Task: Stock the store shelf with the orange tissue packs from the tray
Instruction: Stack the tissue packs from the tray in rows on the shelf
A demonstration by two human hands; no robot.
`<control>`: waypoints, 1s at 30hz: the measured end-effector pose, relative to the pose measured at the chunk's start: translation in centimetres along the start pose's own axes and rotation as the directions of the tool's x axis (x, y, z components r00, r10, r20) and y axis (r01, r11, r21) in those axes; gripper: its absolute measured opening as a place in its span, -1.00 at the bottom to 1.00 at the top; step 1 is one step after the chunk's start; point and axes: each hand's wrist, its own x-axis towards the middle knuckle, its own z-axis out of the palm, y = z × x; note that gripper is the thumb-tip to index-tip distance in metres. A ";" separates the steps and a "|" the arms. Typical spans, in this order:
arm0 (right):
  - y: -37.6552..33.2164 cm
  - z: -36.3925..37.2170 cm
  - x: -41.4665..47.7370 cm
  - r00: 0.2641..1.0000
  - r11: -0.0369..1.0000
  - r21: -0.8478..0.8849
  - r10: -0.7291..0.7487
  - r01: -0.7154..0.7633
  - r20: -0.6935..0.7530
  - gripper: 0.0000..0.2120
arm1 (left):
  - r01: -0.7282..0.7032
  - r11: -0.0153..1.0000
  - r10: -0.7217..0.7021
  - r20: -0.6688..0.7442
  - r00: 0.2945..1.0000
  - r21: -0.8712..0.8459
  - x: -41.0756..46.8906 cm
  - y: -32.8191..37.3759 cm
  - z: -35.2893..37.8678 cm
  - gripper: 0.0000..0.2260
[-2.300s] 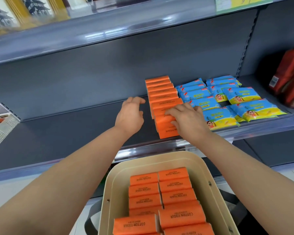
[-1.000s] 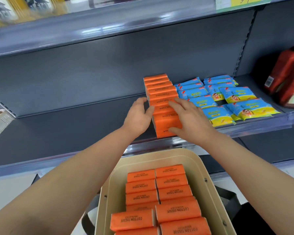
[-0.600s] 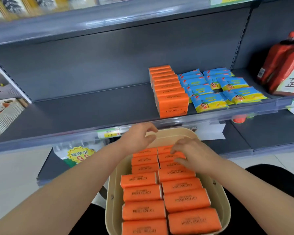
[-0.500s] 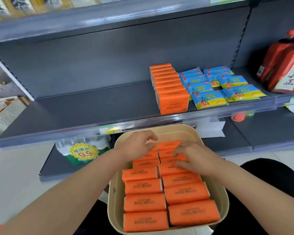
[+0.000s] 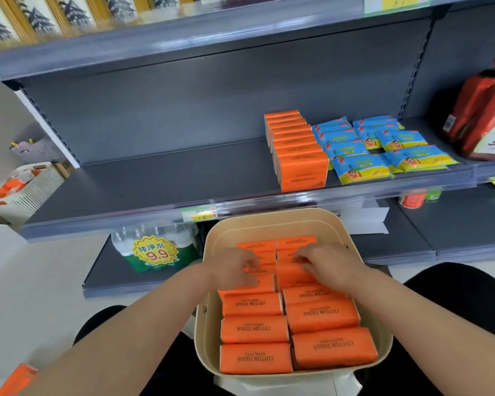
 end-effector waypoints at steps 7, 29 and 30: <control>0.4 0.5 0.4 0.998 0.998 -0.054 0.019 -0.016 0.055 -0.59 | -0.026 0.994 0.019 0.073 0.997 0.105 0.2 0.2 0.4 -0.62; 0.5 -6.7 0.7 0.853 1.000 0.010 0.023 -0.021 -0.522 -0.62 | 0.023 0.997 -0.058 -0.511 0.857 -0.075 0.2 1.1 -6.4 -0.64; 0.6 -7.6 1.2 0.828 1.000 0.002 0.018 -0.021 -0.560 -0.62 | 0.013 0.996 -0.060 -0.567 0.822 -0.086 0.3 1.3 -7.4 -0.65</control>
